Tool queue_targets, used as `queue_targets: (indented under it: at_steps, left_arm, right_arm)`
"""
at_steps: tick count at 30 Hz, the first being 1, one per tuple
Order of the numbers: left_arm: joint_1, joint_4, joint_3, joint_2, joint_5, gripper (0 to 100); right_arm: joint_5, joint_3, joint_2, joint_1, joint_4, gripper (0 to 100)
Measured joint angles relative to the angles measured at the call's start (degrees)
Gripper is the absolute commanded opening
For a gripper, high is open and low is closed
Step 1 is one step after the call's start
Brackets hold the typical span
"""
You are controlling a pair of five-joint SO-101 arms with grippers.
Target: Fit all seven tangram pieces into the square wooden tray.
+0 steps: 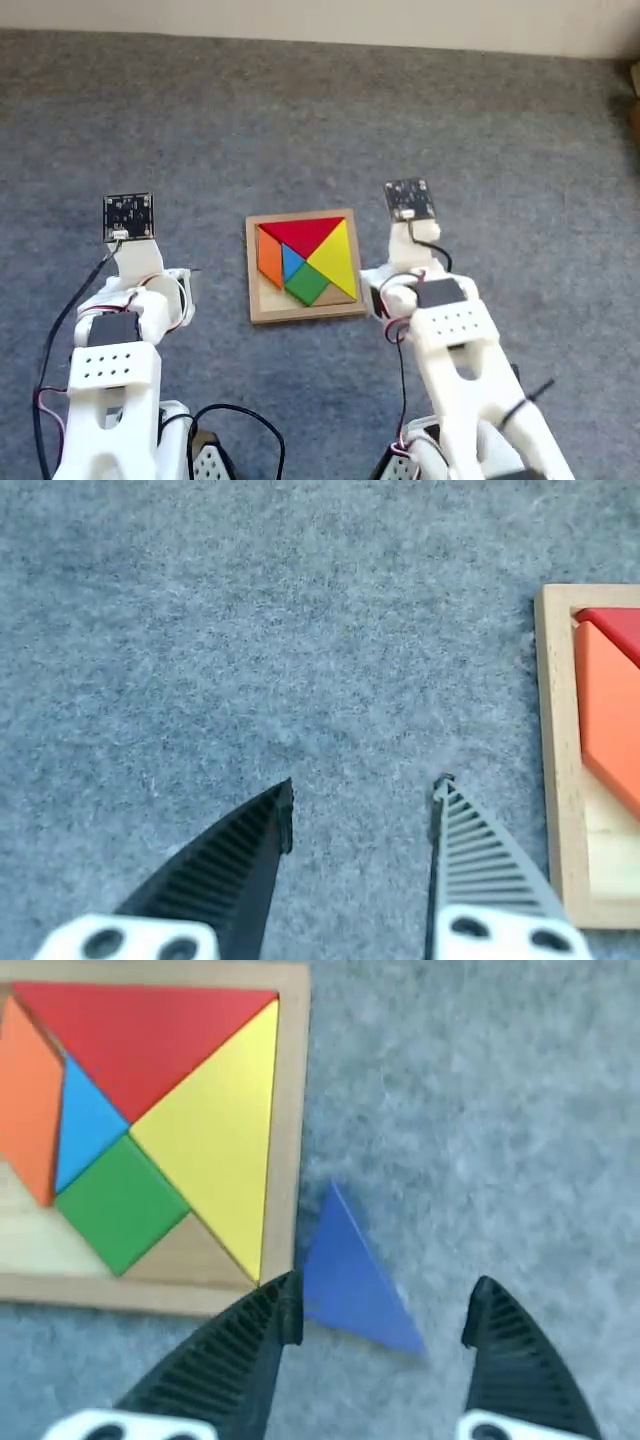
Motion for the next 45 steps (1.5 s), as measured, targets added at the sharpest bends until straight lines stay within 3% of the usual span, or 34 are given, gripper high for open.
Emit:
queue_targets:
  at_steps: [16, 24, 40, 45]
  left_arm:
    - [0.0, 0.0, 0.0, 0.0, 0.0, 23]
    - [0.0, 0.0, 0.0, 0.0, 0.0, 23]
    - [0.0, 0.0, 0.0, 0.0, 0.0, 23]
    - [0.0, 0.0, 0.0, 0.0, 0.0, 23]
  right_arm:
    - [-0.18, -4.66, 21.54, -0.09, -9.05, 22.0]
    - [8.7, -4.66, 21.54, 2.02, -9.05, 22.3]
    - [12.31, -6.51, 21.54, 0.62, 6.77, 31.4]
    - [18.29, -6.68, 21.54, 0.0, 9.05, 31.4]
